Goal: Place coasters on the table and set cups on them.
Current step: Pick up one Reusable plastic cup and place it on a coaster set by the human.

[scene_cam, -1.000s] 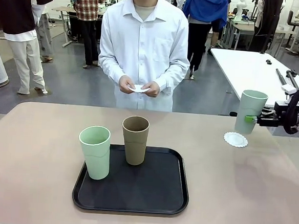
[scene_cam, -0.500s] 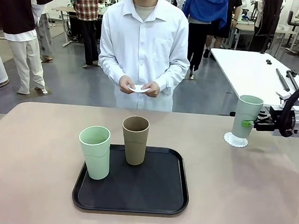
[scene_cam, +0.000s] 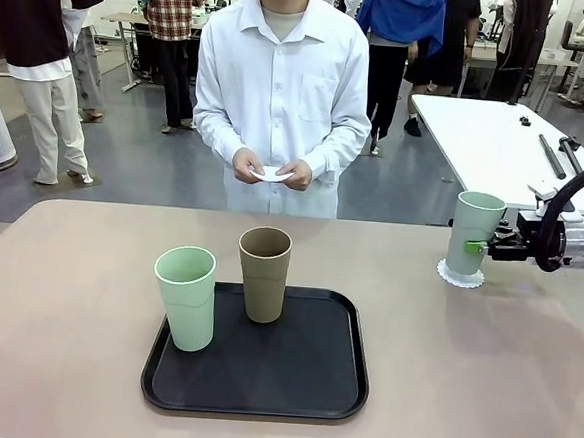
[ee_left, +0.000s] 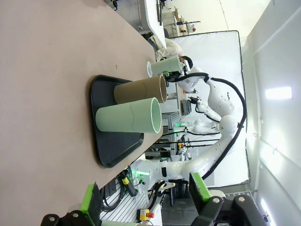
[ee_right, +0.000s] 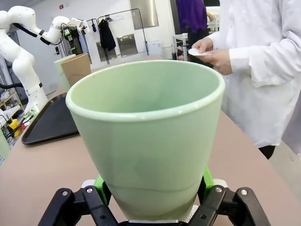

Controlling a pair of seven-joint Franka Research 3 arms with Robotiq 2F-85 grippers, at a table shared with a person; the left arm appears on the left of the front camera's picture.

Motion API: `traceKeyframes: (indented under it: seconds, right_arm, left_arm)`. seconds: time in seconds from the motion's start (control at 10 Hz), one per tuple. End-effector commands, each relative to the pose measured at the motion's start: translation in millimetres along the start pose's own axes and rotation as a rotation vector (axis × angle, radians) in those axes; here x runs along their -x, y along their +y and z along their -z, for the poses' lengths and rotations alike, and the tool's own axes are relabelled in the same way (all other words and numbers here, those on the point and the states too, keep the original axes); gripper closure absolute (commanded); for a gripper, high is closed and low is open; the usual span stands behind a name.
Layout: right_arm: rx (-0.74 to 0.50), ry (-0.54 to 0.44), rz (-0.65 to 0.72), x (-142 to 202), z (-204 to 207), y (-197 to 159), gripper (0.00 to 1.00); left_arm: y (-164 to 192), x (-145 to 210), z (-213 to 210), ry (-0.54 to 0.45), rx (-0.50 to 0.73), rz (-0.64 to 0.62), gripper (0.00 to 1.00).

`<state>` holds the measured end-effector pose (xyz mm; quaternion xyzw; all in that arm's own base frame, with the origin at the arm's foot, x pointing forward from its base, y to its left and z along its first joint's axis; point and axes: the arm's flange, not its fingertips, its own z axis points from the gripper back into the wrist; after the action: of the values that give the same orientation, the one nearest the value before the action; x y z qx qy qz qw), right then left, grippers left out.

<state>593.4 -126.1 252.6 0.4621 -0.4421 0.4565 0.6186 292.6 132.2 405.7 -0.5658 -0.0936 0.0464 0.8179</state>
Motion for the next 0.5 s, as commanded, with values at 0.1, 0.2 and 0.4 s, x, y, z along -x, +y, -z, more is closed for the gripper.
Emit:
traceKeyframes:
  seconds: [0.1,0.2,0.4]
  right_arm:
    - [-0.012,0.035,-0.009,1.8,-0.9,-6.7,0.16]
    - [-0.012,0.039,-0.003,3.2,-1.5,-7.3,0.16]
    - [-0.013,0.045,0.001,7.5,-3.5,-9.8,0.16]
  left_arm:
    - [-0.3,0.3,-1.5,-0.008,0.019,0.012,0.0]
    - [-0.3,0.3,-1.5,-0.008,0.019,0.012,0.0]
    - [-0.3,0.3,-1.5,-0.008,0.019,0.012,0.0]
